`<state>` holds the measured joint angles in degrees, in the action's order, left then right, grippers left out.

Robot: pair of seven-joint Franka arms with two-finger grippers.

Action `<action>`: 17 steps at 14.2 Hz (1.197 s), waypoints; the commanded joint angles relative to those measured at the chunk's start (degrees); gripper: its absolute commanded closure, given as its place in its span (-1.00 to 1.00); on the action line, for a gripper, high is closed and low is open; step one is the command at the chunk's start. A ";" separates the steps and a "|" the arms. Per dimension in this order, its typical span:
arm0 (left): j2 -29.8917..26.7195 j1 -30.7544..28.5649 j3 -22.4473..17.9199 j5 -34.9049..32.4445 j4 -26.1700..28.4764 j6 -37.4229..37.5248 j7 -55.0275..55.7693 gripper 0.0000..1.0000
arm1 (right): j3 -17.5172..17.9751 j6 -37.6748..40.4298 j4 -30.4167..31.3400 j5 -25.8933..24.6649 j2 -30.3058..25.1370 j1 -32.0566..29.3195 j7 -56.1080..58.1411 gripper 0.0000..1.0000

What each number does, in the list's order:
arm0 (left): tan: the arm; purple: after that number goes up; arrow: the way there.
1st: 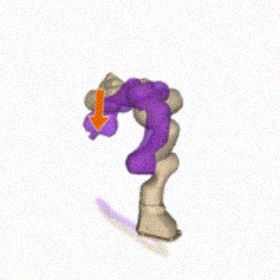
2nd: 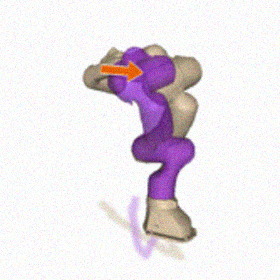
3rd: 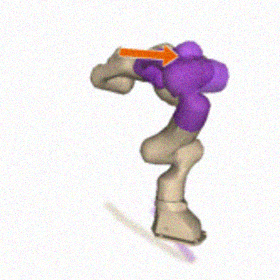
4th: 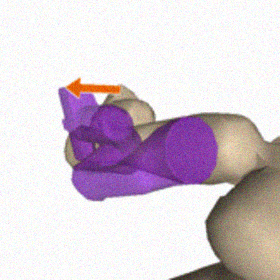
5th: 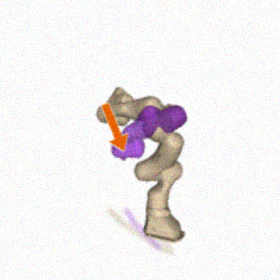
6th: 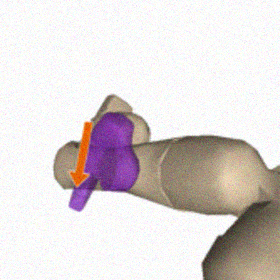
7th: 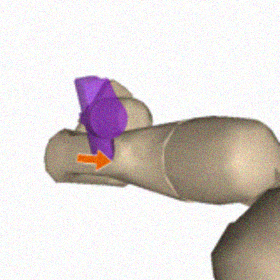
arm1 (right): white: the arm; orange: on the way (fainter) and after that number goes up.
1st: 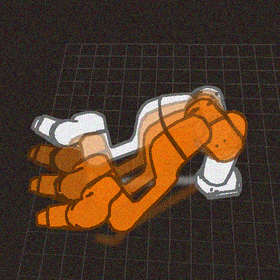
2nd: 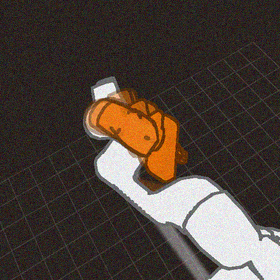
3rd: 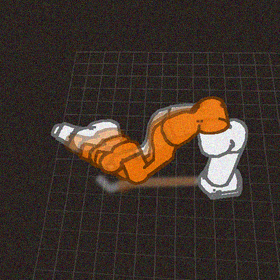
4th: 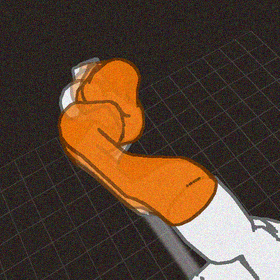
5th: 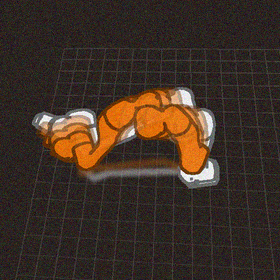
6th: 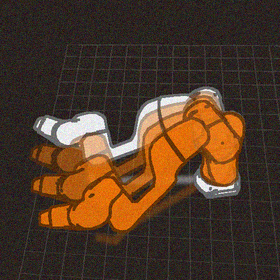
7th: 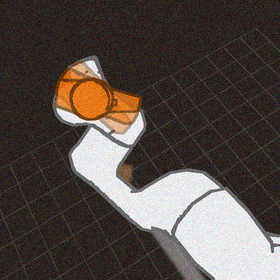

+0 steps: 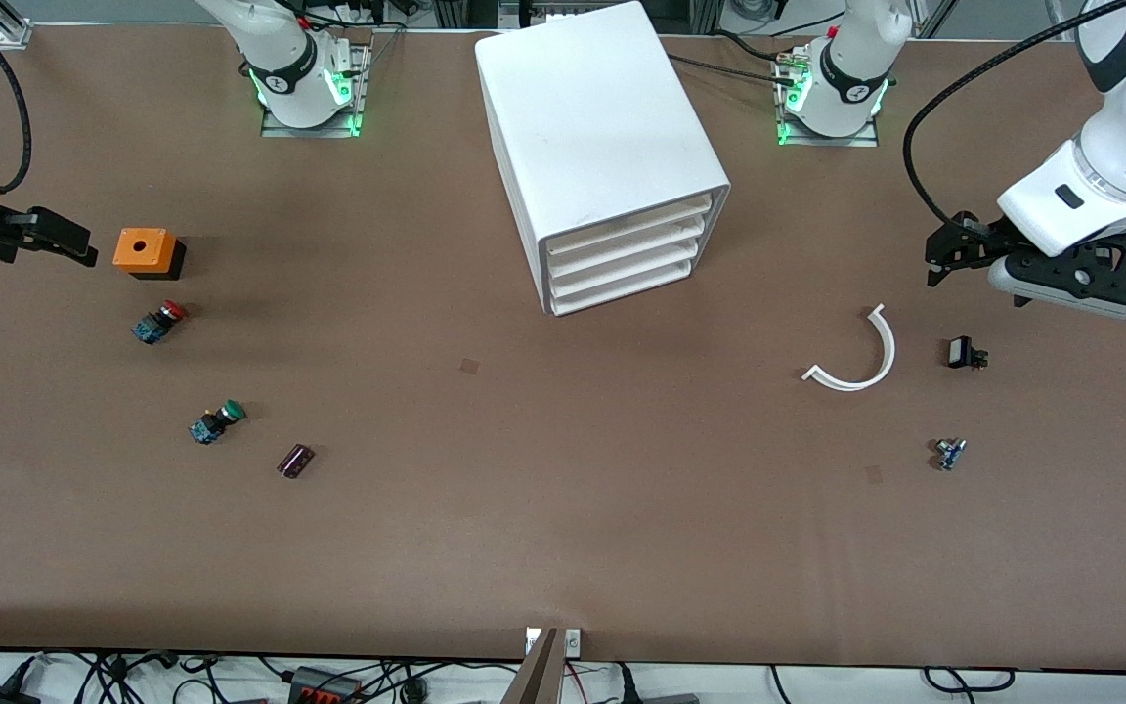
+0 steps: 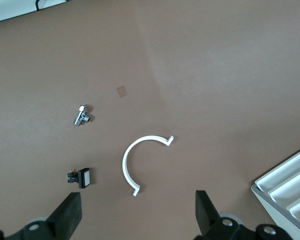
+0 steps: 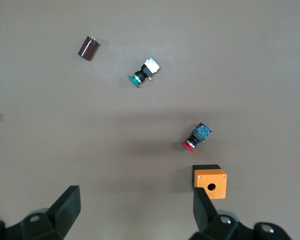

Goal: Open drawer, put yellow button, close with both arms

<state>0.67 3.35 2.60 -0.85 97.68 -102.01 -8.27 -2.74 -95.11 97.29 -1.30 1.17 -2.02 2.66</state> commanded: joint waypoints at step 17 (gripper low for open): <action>-1.28 0.16 -0.40 -0.91 0.41 4.45 2.73 -1.00 | 0.72 -0.87 1.15 -0.54 -0.55 0.09 0.50 -1.00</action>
<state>0.42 3.31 2.36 -0.85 97.73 -98.26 -6.09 -2.30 -95.44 97.48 -1.30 1.28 -1.81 2.66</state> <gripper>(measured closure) 0.000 0.000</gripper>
